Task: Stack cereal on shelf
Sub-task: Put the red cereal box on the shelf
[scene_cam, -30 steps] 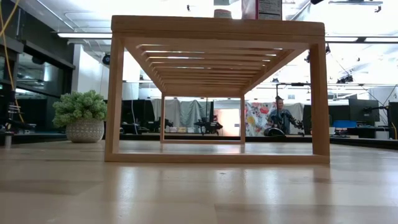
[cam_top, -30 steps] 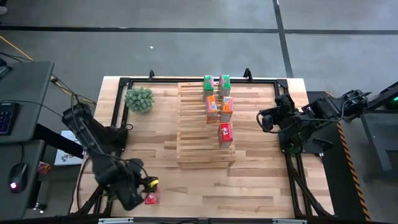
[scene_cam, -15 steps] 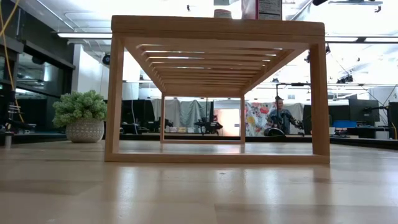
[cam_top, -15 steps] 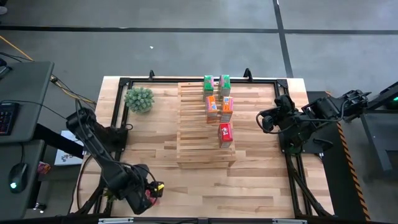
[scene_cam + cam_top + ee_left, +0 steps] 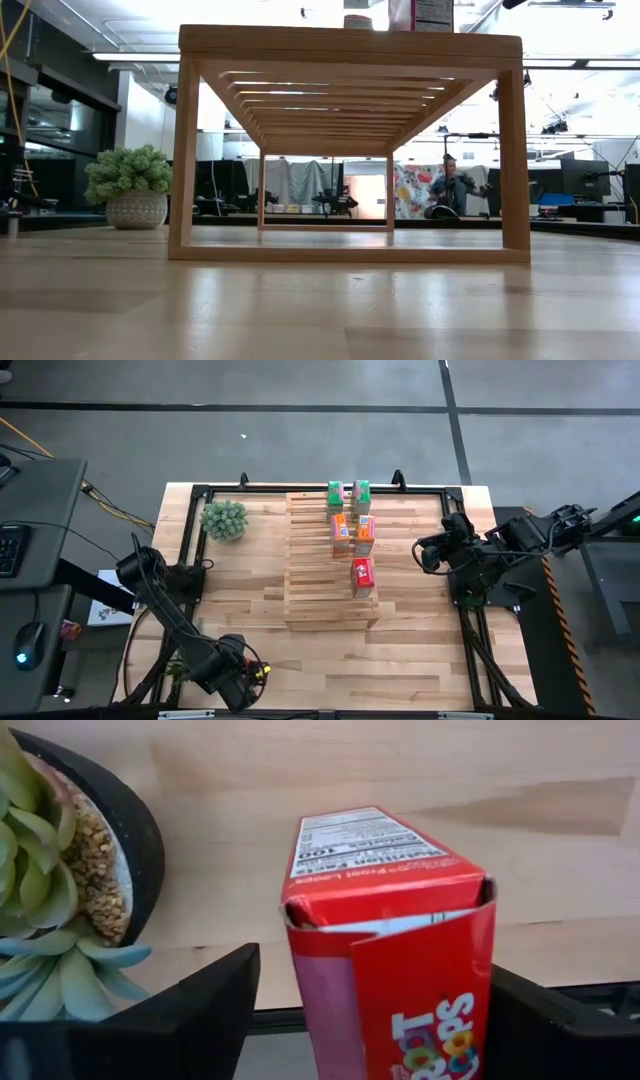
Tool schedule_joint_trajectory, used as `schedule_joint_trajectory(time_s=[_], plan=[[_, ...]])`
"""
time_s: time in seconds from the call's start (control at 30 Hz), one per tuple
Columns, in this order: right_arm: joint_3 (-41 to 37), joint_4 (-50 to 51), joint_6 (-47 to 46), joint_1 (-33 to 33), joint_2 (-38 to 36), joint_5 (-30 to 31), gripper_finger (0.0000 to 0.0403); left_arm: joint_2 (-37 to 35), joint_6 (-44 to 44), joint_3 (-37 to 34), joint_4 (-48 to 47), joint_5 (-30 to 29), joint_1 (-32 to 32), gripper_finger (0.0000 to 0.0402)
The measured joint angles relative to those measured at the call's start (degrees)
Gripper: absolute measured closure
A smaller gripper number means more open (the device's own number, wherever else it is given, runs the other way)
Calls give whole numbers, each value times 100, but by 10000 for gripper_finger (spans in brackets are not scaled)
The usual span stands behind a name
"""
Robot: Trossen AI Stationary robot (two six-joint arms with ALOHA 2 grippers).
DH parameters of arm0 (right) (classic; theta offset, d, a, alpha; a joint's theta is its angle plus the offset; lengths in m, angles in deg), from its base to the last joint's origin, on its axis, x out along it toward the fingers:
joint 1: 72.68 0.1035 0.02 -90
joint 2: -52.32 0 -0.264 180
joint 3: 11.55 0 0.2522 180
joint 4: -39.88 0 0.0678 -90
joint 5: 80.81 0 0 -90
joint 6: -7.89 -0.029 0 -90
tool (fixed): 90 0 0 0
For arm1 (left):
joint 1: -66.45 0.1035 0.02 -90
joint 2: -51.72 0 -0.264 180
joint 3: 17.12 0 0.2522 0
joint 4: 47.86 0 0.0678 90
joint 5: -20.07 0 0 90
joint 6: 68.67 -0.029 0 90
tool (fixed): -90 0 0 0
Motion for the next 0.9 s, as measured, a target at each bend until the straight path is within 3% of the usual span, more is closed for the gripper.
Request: schedule_joint_trajectory(time_s=[0.13, 0.4, 0.63, 0.8, 0.9], plan=[[0, 0, -28, 0, 0, 2, 402, 1, 1, 0, -4, -21, 14, 144], [0, 0, -40, 0, 0, 2, 402, -132, -139, -2, -14, -17, 42, 246], [0, 2, -17, 0, 1, 2, 402, -1652, -1199, -2, -16, 52, 102, 274], [0, 2, -17, -1, 1, 2, 402, -3122, -2073, 2, 501, -1339, 475, 271], [0, 2, -32, -2, 1, 2, 402, -3608, -3481, 17, 1175, -1714, 1275, 274]])
